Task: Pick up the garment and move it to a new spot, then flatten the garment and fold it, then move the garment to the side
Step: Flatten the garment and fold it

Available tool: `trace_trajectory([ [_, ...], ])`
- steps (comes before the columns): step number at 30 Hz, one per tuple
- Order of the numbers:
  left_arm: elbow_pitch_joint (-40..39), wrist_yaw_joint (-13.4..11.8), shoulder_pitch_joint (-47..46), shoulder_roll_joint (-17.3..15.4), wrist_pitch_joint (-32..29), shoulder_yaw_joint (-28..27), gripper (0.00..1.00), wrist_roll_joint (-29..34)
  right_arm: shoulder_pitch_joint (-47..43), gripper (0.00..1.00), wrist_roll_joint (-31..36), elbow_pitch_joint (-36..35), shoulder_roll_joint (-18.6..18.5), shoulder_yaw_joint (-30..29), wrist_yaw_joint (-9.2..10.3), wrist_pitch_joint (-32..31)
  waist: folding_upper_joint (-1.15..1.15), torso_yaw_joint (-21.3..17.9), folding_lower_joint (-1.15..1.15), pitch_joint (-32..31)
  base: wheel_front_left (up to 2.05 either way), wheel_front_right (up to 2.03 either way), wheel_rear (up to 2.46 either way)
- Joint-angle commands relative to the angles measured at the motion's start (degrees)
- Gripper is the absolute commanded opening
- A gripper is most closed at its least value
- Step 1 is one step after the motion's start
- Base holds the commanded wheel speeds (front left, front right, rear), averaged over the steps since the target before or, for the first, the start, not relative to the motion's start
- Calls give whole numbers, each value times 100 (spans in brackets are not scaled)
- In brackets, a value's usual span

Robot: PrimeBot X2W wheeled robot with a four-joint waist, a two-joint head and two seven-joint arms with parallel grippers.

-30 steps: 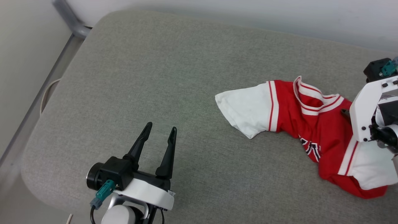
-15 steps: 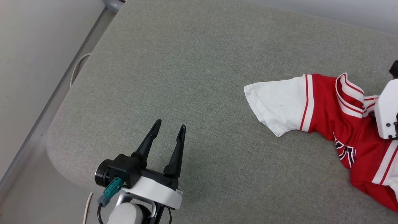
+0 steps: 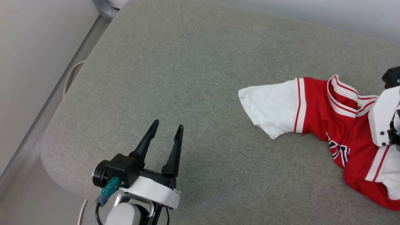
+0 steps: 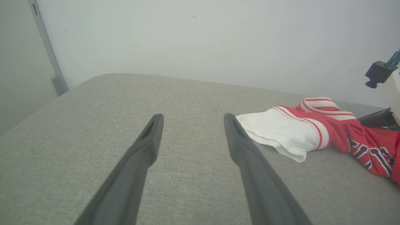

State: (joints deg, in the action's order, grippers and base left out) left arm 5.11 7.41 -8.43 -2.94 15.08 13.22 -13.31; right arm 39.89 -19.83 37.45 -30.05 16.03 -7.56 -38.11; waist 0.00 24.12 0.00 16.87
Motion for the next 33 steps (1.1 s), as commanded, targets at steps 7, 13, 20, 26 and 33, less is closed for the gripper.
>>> trace_trajectory([
  [7, 44, 8, 177, -1, 14, -180, 100, 112, 58, 0, -100, -287, -29, 294, 12, 1042, 0, -419, 0, -638, 0, 0, 0],
  [13, 37, 8, 424, -85, 14, -392, 100, 155, -331, 0, -317, -1195, -80, 610, 11, 1639, 0, -783, 0, -1093, 0, 0, 0],
  [20, 52, 2, 791, -156, 13, -560, 100, 156, -1754, 0, -848, -2793, -39, 887, 11, 1321, 0, -1157, 0, -1621, 0, 0, 0],
  [26, 49, 2, 1067, -197, 13, -635, 100, 148, -3320, 0, -1024, -3902, 21, 1081, 11, 699, 0, -1465, 0, -1886, 0, 0, 0],
  [33, 63, 2, 1040, -240, 13, -568, 100, 155, -4320, 0, -633, -3894, 262, 1011, 10, 683, 0, -1621, 0, -1865, 0, 0, 0],
])
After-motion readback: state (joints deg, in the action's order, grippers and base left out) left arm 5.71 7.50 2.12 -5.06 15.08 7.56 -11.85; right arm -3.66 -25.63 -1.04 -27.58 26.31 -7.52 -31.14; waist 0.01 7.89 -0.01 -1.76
